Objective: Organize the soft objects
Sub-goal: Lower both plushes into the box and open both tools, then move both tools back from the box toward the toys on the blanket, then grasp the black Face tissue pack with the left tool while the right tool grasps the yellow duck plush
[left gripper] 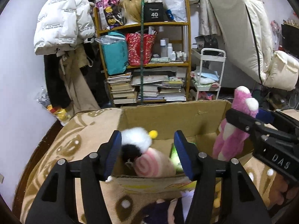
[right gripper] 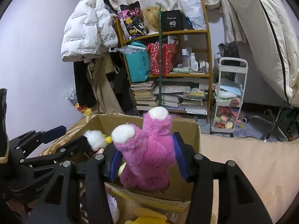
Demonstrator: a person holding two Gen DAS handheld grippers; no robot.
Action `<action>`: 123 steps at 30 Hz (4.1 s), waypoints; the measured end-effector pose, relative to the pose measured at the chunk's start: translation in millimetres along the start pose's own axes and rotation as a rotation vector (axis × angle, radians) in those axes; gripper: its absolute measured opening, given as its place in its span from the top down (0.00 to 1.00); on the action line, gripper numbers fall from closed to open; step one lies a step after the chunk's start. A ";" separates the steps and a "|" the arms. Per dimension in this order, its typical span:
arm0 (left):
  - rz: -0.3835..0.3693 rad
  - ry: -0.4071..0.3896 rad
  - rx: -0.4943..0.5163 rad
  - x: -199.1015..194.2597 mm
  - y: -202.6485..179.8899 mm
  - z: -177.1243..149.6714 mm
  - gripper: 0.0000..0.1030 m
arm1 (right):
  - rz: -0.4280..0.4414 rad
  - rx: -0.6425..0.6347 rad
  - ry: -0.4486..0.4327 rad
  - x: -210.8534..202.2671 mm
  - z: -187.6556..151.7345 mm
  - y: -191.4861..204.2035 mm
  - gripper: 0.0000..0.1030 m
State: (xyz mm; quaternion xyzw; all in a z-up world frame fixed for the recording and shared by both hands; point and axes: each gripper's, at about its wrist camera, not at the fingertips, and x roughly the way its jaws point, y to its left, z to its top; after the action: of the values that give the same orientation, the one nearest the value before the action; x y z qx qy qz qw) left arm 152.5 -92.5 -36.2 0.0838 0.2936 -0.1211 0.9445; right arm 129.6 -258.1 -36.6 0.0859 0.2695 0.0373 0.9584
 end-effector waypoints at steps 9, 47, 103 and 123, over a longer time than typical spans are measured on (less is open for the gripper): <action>0.043 0.005 -0.033 -21.4 18.1 -1.4 0.17 | 0.002 0.020 -0.028 -21.4 5.2 0.6 0.14; 0.192 0.158 -0.089 -129.1 37.2 -62.2 0.08 | -0.098 0.002 -0.025 -134.9 -35.2 29.4 0.00; 0.052 0.779 -0.130 -4.0 28.9 -144.2 0.08 | -0.223 0.178 0.415 -11.8 -97.1 -13.0 0.00; -0.019 0.822 -0.182 1.6 27.1 -151.2 0.11 | -0.180 0.183 0.456 -0.8 -104.7 -12.6 0.02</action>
State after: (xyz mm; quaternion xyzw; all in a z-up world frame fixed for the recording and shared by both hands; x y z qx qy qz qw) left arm 80.5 -32.2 -157.8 0.0386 0.6564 -0.0599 0.7510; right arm 74.4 -255.4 -126.5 0.1373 0.4875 -0.0543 0.8605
